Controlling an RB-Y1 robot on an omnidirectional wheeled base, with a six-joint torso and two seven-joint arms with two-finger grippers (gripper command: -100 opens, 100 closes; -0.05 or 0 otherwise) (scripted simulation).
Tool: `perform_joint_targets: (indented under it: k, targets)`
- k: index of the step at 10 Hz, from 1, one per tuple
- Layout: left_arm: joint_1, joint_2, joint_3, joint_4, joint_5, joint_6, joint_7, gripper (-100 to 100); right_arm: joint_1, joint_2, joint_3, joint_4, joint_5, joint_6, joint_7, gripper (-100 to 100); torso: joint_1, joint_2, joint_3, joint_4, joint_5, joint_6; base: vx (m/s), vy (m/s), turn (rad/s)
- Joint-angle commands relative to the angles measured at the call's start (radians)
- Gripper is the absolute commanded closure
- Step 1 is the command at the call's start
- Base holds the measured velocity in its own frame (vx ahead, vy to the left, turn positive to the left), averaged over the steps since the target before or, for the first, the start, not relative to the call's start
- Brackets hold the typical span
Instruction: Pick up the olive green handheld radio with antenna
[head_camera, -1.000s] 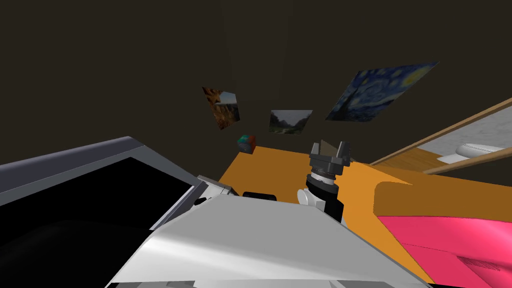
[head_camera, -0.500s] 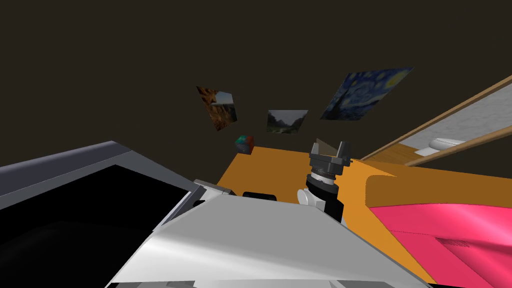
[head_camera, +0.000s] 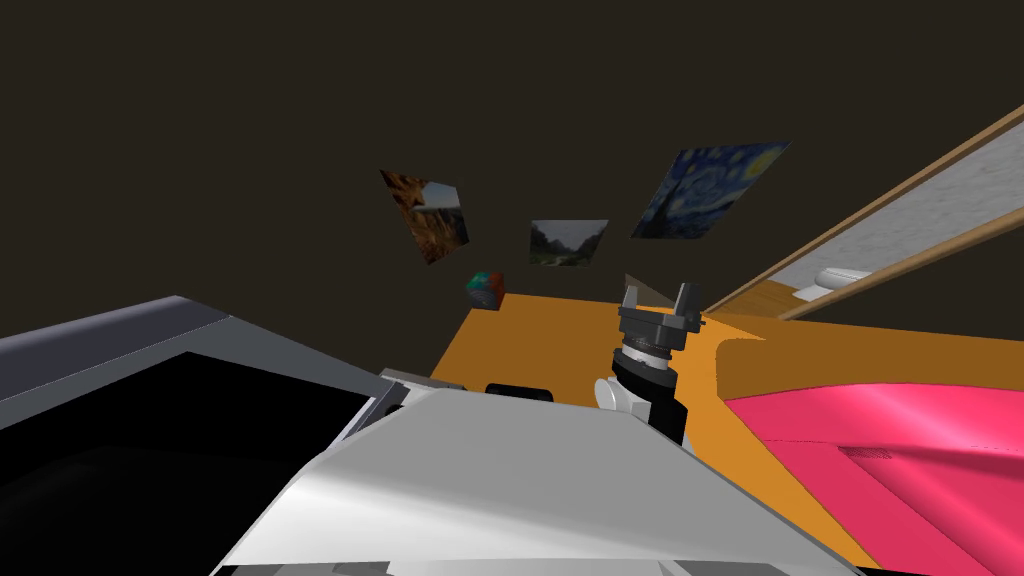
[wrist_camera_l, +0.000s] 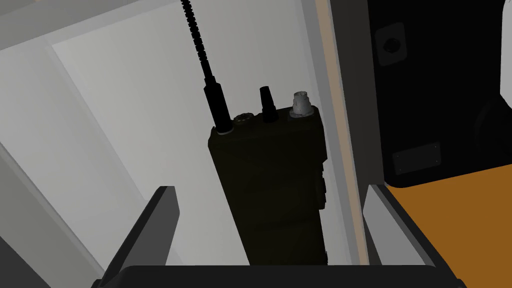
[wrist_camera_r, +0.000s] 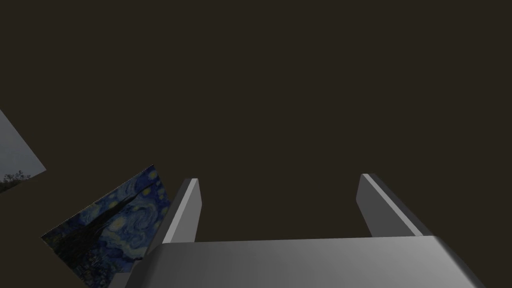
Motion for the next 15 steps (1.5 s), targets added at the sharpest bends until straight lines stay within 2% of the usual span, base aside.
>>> perform_joint_targets:
  k: [1,2,3,4,5,7,9,13,15]
  targets:
    - [-0.013,-0.002,0.007,0.032,0.008,0.015,0.001,-100,0.000,0.000,0.000,0.000,0.000,0.000,0.000,0,0.000,0.000,0.000,0.000,0.000,0.000,0.013,0.048,-0.082]
    - [-0.017,-0.006,0.009,0.049,0.013,0.024,0.000,-100,0.000,0.000,0.000,0.000,0.000,0.000,0.000,0,0.000,0.000,0.000,0.000,0.000,0.000,0.008,0.059,-0.082]
    - [-0.015,-0.004,0.007,0.039,0.010,0.018,0.001,-100,0.000,0.000,0.000,0.000,0.000,0.000,0.000,0,0.001,0.000,0.000,0.000,0.000,0.000,0.002,0.028,-0.017]
    - [-0.016,-0.004,0.008,0.042,0.011,0.020,0.000,0,0.000,0.000,0.000,0.000,0.000,0.000,0.000,0,-0.001,0.000,0.000,0.000,0.000,0.000,0.001,0.005,0.002]
    - [-0.020,-0.024,0.007,0.061,-0.002,-0.010,-0.002,-100,0.000,0.000,0.000,0.000,0.000,0.000,0.000,0,-0.002,0.001,0.000,0.000,0.000,0.000,0.017,0.044,0.057]
    - [-0.024,-0.045,0.006,0.080,-0.015,-0.038,-0.005,-100,0.000,0.000,0.000,0.000,0.000,0.000,0.000,0,0.001,-0.001,-0.001,0.000,0.000,0.000,0.035,0.067,0.047]
    - [-0.024,-0.045,0.006,0.080,-0.015,-0.038,-0.005,-100,0.000,0.000,0.000,0.000,0.000,0.000,0.000,0,0.000,-0.001,-0.001,0.000,0.000,0.000,0.016,0.028,0.000]
    - [-0.036,-0.107,0.004,0.139,-0.054,-0.125,-0.014,-100,0.000,0.000,0.000,0.000,0.000,0.000,0.000,0,0.000,-0.001,0.000,0.000,0.000,0.000,0.018,0.033,0.038]
    - [-0.036,-0.107,0.004,0.139,-0.054,-0.125,-0.014,-100,0.000,0.000,0.000,0.000,0.000,0.000,0.000,0,-0.003,0.000,0.000,0.000,-0.001,0.000,0.005,-0.004,0.016]
